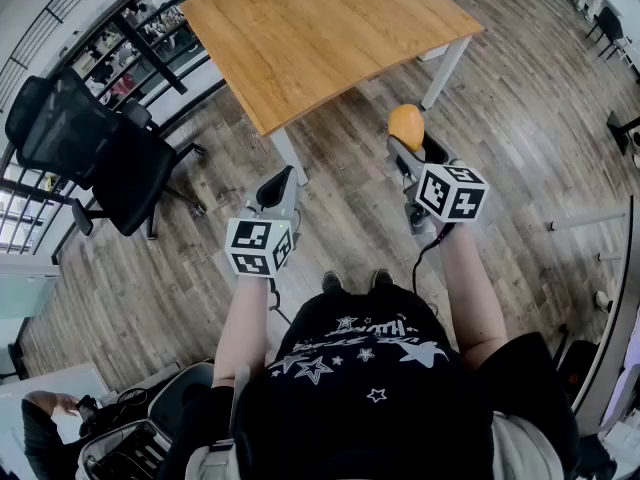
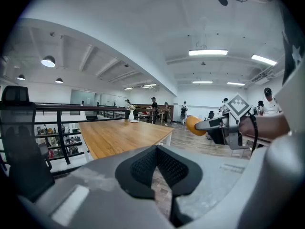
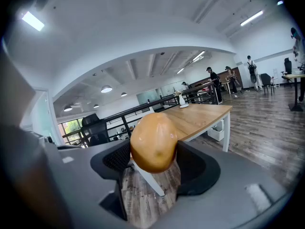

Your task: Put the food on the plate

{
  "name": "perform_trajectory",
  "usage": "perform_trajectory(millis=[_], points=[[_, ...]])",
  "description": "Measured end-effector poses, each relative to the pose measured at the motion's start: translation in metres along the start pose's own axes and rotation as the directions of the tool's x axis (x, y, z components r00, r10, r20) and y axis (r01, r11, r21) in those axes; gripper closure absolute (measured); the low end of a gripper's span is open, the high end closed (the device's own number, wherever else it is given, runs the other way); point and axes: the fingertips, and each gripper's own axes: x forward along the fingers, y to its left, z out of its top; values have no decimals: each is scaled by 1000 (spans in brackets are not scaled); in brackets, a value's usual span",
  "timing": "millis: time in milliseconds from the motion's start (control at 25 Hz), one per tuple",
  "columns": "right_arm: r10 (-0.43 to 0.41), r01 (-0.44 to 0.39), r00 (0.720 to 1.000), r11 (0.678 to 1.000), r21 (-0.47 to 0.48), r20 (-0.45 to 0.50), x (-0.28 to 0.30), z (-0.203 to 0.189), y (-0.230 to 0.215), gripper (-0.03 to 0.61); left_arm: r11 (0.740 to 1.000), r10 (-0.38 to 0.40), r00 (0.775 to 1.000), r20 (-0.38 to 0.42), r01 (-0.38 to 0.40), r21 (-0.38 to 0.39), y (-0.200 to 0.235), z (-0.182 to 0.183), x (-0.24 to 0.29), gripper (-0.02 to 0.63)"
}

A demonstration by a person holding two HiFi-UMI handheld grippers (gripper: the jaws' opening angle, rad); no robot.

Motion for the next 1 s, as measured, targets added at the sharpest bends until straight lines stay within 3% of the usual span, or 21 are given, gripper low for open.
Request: perform_trajectory(millis=[600, 1000], points=[[-19, 19, 1000, 1000, 1, -22, -19, -11, 3, 273, 998, -51, 999, 4, 51, -27, -16, -7, -7, 615], [-58, 58, 998, 998, 37, -6, -23, -18, 14, 272, 993, -116, 993, -14, 115, -39, -3, -22, -10, 615]])
